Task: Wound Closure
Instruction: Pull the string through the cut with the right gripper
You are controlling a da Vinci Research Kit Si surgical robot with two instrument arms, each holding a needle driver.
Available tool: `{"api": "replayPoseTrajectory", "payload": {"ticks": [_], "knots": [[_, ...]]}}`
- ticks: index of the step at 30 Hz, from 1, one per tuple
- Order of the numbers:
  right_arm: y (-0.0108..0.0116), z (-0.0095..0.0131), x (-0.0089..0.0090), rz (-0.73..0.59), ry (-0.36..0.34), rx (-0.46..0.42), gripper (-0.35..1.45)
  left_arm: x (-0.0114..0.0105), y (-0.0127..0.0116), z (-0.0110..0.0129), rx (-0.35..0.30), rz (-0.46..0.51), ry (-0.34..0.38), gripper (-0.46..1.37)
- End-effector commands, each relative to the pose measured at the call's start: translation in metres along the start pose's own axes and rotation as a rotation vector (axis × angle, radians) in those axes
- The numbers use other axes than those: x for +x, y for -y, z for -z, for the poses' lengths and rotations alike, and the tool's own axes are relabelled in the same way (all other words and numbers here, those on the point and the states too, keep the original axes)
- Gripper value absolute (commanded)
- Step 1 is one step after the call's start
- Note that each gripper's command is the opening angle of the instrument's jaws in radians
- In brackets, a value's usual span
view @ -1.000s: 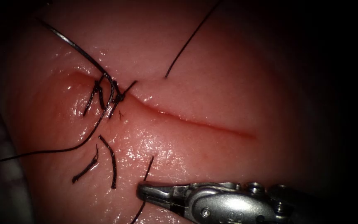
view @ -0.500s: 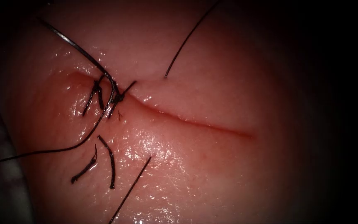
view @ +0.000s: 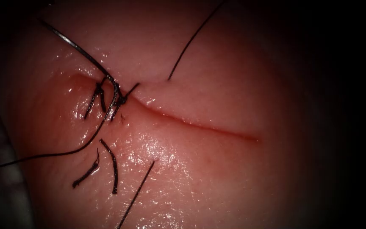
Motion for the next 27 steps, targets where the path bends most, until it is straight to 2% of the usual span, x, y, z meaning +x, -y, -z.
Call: {"api": "replayPoseTrajectory", "payload": {"ticks": [1,7,9,10,12,13,15,17,20,27], "knots": [[0.0000,-0.0001,0.0000,-0.001,-0.005,0.004,-0.35,0.0000,0.0000,0.0000,-0.001,0.000,0.000,-0.35],[-0.0007,-0.0002,0.0001,0.006,-0.029,0.030,-0.35,0.0000,0.0000,0.0000,-0.001,0.000,0.000,-0.35],[-0.0011,0.0003,-0.0001,0.004,-0.029,-0.001,-0.01,0.0000,0.0000,0.0000,-0.001,0.000,0.000,-0.35],[-0.0014,0.0007,-0.0003,-0.001,-0.031,-0.024,0.26,0.0000,0.0000,0.0000,-0.001,0.000,0.000,-0.35],[-0.0020,0.0019,-0.0006,-0.017,-0.034,-0.056,0.59,0.0000,0.0000,0.0000,-0.001,0.000,0.000,-0.35],[-0.0022,0.0023,-0.0006,-0.015,-0.030,-0.070,0.66,0.0000,0.0000,0.0000,-0.001,0.000,0.000,-0.35],[-0.0031,0.0040,-0.0010,-0.014,-0.019,-0.115,0.94,0.0000,0.0000,0.0000,-0.001,0.000,0.000,-0.35],[-0.0037,0.0055,-0.0012,-0.010,-0.019,-0.152,1.10,0.0000,0.0000,0.0000,-0.001,0.000,0.000,-0.35],[-0.0046,0.0081,-0.0016,-0.004,-0.025,-0.205,1.23,-0.0001,-0.0001,0.0001,0.000,0.005,0.000,-0.35],[-0.0062,0.0143,-0.0024,0.019,-0.016,-0.264,1.26,-0.0001,-0.0001,0.0001,0.000,0.005,-0.001,-0.35]]}}
